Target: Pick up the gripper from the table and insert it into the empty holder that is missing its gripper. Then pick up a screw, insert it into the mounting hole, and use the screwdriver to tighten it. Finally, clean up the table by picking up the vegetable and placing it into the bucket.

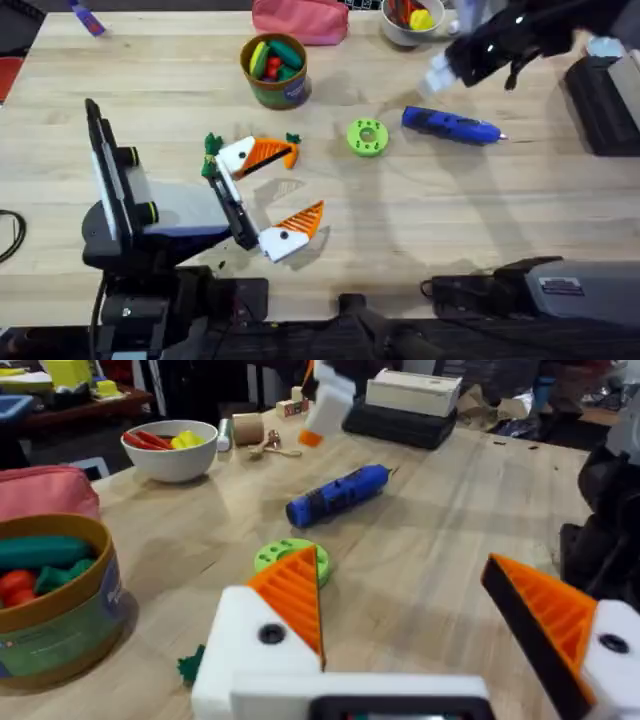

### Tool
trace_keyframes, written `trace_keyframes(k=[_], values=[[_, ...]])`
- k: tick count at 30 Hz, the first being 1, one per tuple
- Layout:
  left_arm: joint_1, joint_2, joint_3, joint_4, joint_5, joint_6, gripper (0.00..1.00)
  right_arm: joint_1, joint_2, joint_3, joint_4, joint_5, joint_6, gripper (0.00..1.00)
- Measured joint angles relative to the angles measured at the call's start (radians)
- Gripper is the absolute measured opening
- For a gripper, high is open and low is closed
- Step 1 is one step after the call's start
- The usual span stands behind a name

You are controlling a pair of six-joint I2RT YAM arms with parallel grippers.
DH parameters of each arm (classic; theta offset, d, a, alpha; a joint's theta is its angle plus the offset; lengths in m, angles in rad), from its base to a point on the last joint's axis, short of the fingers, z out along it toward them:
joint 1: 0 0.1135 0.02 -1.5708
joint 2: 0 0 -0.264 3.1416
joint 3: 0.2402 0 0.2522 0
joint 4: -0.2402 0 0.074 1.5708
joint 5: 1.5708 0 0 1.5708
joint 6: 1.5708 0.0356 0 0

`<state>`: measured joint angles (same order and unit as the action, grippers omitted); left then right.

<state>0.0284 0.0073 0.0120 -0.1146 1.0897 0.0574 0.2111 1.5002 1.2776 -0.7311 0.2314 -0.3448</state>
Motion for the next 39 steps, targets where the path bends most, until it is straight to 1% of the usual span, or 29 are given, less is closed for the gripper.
trace_keyframes(k=[4,7,10,11,13,15,17,20,22,25,27,31,36,39], values=[[0.000,0.000,0.000,0.001,-0.003,0.000,0.985,0.000,-0.057,0.020,-0.017,0.000,0.223,0.993],[0.000,0.000,0.000,0.013,-0.029,0.001,0.986,0.000,-0.104,0.030,-0.096,-0.001,0.389,0.994],[0.000,0.000,-0.005,0.090,-0.066,-0.005,0.985,0.000,-0.169,0.034,-0.196,-0.001,0.534,0.993],[0.000,0.000,-0.005,0.114,-0.079,-0.023,0.985,0.000,-0.192,0.034,-0.229,-0.001,0.573,0.992],[0.000,0.000,-0.005,0.126,-0.114,-0.088,0.985,0.000,-0.246,0.035,-0.296,-0.001,0.644,0.993],[0.001,0.000,-0.005,0.117,-0.144,-0.144,0.985,0.000,-0.301,0.035,-0.354,-0.007,0.694,0.992],[0.006,0.000,-0.001,0.086,-0.162,-0.174,0.985,0.000,-0.365,0.035,-0.393,-0.024,0.731,0.972],[0.022,0.000,0.038,0.008,-0.196,-0.168,0.985,0.000,-0.457,0.036,-0.403,-0.049,0.762,0.964],[0.034,0.005,0.094,-0.056,-0.229,-0.146,0.985,0.000,-0.518,0.037,-0.406,-0.062,0.773,0.964],[0.050,0.056,0.214,-0.156,-0.288,-0.104,0.985,0.000,-0.595,0.036,-0.409,-0.091,0.787,0.966],[0.053,0.121,0.299,-0.224,-0.327,-0.078,0.985,0.000,-0.637,0.024,-0.406,-0.114,0.794,0.966],[0.053,0.311,0.467,-0.363,-0.388,-0.031,0.985,0.002,-0.667,-0.049,-0.408,-0.150,0.797,0.975],[0.053,0.572,0.668,-0.579,-0.471,0.032,0.985,0.002,-0.645,-0.153,-0.381,-0.169,0.778,0.993],[0.053,0.725,0.785,-0.689,-0.521,0.073,0.985,0.002,-0.634,-0.176,-0.344,-0.172,0.756,0.994]])
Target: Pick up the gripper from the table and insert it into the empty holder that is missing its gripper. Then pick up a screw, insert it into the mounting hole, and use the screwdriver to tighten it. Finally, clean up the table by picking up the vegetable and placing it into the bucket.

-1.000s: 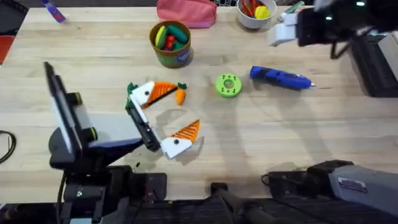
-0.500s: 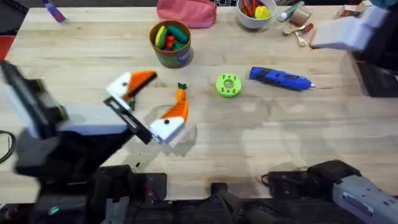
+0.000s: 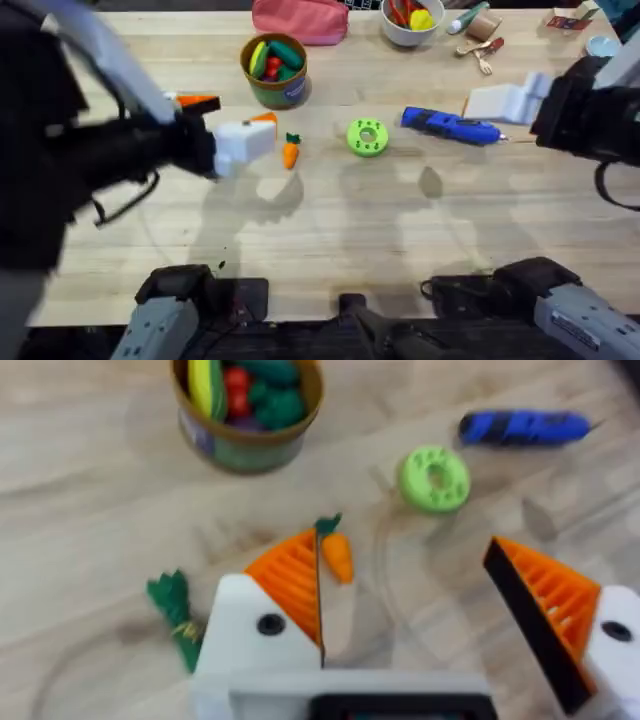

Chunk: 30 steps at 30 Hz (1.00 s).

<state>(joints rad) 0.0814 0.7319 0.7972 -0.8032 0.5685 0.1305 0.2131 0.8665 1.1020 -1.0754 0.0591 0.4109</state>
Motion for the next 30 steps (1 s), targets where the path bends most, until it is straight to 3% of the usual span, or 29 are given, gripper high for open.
trace_keyframes(k=[4,8,11,14,18,21,25,30], values=[[0.000,0.152,0.097,-0.018,-0.023,0.023,0.985,0.000,0.009,-0.001,0.027,-0.001,-0.017,0.994],[0.000,0.237,0.115,-0.007,-0.030,0.011,0.985,0.000,0.024,-0.001,0.028,-0.001,-0.023,0.994],[-0.024,0.312,0.138,-0.015,-0.090,-0.017,0.986,0.000,0.035,-0.001,0.028,-0.001,-0.024,0.993],[-0.129,0.399,0.208,-0.068,-0.240,-0.060,0.988,0.000,0.037,-0.001,0.028,-0.001,-0.024,0.993],[-0.329,0.493,0.301,-0.119,-0.465,-0.162,0.986,0.000,0.037,-0.001,0.028,-0.001,-0.026,0.994],[-0.446,0.554,0.334,-0.130,-0.552,-0.254,0.986,0.000,0.037,-0.001,0.028,-0.001,-0.026,0.994],[-0.530,0.647,0.337,-0.170,-0.604,-0.404,0.988,0.000,0.037,-0.001,0.028,-0.001,-0.027,0.993],[-0.559,0.775,0.337,-0.174,-0.613,-0.505,0.985,0.000,0.037,-0.001,0.028,-0.001,-0.026,0.993]])
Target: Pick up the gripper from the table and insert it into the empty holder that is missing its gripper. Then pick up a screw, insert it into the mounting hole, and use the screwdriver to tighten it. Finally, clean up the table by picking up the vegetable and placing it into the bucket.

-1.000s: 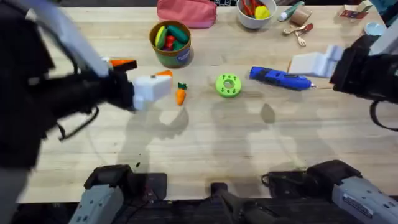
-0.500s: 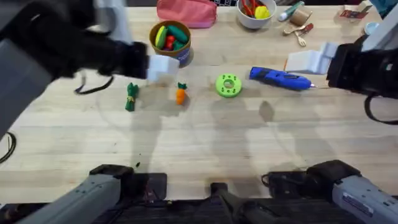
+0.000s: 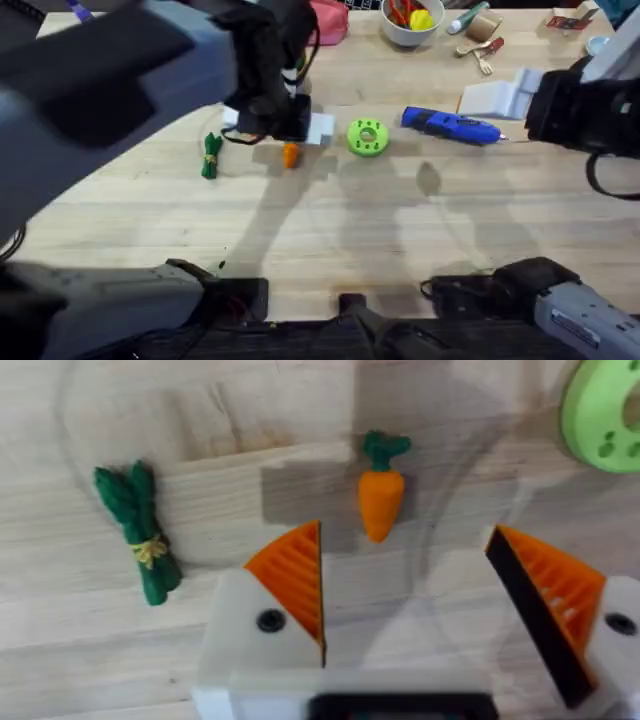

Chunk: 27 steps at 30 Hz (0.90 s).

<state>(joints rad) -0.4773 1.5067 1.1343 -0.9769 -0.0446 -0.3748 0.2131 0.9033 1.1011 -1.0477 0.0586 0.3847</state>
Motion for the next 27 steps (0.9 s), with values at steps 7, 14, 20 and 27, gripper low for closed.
trace_keyframes(k=[7,14,20,27], values=[[-0.002,0.156,0.000,0.024,0.020,-0.041,0.992,0.000,0.000,0.000,-0.001,0.000,0.000,0.994],[0.014,0.243,0.000,0.031,0.036,-0.049,0.905,0.000,0.000,0.000,-0.002,0.000,0.000,0.994],[0.030,0.242,0.000,0.038,0.042,-0.052,0.265,0.000,0.000,0.000,-0.002,0.000,0.000,0.994],[0.030,0.241,0.000,0.058,0.046,-0.052,0.027,0.000,0.000,0.000,-0.004,0.000,0.000,0.994]])
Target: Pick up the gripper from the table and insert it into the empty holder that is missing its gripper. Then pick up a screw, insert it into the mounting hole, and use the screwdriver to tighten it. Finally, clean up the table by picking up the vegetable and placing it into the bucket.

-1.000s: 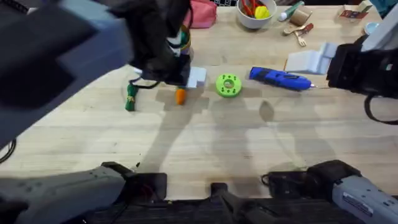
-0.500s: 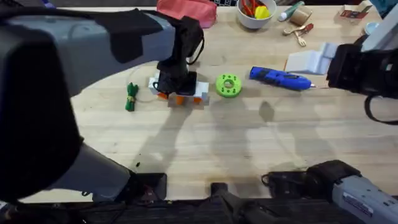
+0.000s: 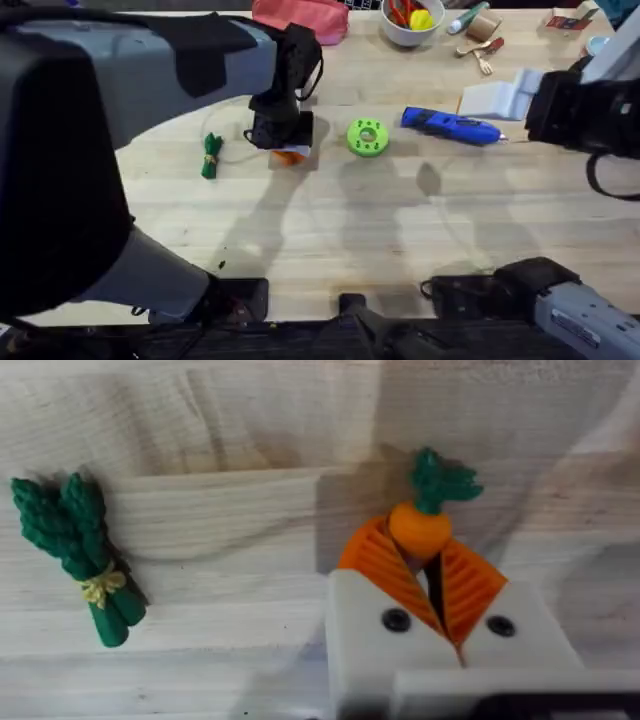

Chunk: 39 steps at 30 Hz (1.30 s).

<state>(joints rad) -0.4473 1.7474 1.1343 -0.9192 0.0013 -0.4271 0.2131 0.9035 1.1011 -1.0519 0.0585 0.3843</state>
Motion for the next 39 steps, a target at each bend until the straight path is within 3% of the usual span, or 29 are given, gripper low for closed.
trace_keyframes(k=[5,9,15,21,31,39], values=[[0.000,0.000,0.009,-0.016,0.002,0.000,0.027,0.000,0.000,0.000,-0.001,0.000,0.000,0.994],[0.000,0.000,0.085,-0.081,0.002,0.001,0.027,0.000,0.000,0.000,-0.001,0.000,0.000,0.994],[0.003,-0.004,0.323,-0.225,0.001,0.052,0.027,0.000,0.000,0.000,-0.001,0.000,0.000,0.994],[0.039,-0.022,0.507,-0.244,-0.020,0.124,0.027,0.000,0.000,0.000,-0.001,0.000,0.000,0.994],[0.185,-0.004,0.528,-0.115,-0.047,0.205,0.027,0.000,0.000,0.000,-0.001,0.000,0.000,0.993],[0.196,0.093,0.528,-0.098,-0.050,0.237,0.027,0.000,0.000,0.000,-0.001,0.000,0.000,0.993]])
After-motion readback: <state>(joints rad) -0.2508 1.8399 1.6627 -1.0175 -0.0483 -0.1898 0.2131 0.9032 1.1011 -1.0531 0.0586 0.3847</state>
